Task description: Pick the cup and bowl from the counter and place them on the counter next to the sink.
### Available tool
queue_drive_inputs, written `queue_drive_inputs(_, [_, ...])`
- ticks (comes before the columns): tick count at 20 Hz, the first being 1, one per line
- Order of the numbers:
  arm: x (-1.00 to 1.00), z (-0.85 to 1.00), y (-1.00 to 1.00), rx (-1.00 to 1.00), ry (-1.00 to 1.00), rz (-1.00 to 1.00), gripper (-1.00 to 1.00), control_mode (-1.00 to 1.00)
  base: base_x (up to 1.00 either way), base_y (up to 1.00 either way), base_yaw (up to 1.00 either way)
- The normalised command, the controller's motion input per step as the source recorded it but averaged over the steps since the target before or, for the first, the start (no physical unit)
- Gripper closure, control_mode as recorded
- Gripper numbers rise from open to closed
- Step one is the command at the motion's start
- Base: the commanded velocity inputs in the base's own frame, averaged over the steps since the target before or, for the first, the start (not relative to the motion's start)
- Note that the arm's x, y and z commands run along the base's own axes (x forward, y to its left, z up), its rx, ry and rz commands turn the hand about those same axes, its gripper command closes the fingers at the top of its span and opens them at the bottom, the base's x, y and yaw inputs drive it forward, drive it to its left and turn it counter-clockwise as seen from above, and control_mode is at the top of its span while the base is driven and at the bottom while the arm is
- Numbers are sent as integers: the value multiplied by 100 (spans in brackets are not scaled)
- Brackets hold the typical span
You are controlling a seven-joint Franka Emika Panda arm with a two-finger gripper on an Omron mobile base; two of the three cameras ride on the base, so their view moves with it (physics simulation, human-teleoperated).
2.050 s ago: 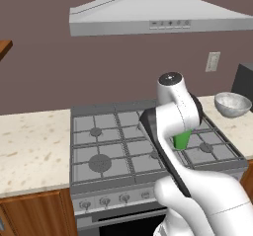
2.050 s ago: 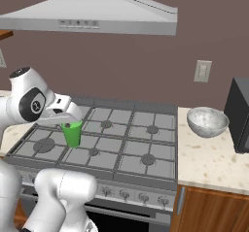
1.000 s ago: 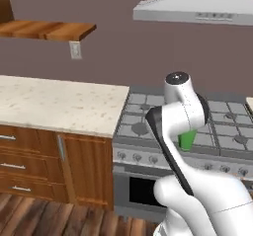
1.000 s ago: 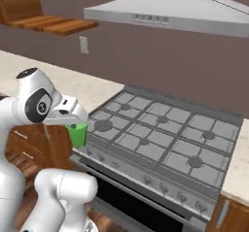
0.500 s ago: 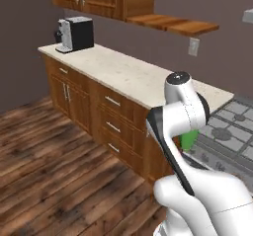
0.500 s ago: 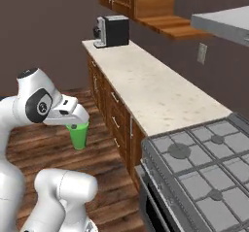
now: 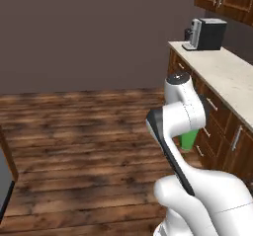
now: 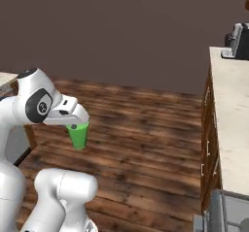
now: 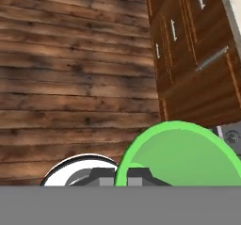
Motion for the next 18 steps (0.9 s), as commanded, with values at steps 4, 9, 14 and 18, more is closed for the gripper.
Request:
queue_drive_inputs(4, [0,0,0,0,0,0,100,100,0,13,96])
queue_drive_inputs(9, [0,0,0,0,0,0,100,100,0,17,94])
queue_drive_inputs(14, [0,0,0,0,0,0,100,100,0,16,88])
queue_drive_inputs(18, [0,0,0,0,0,0,100,100,0,16,84])
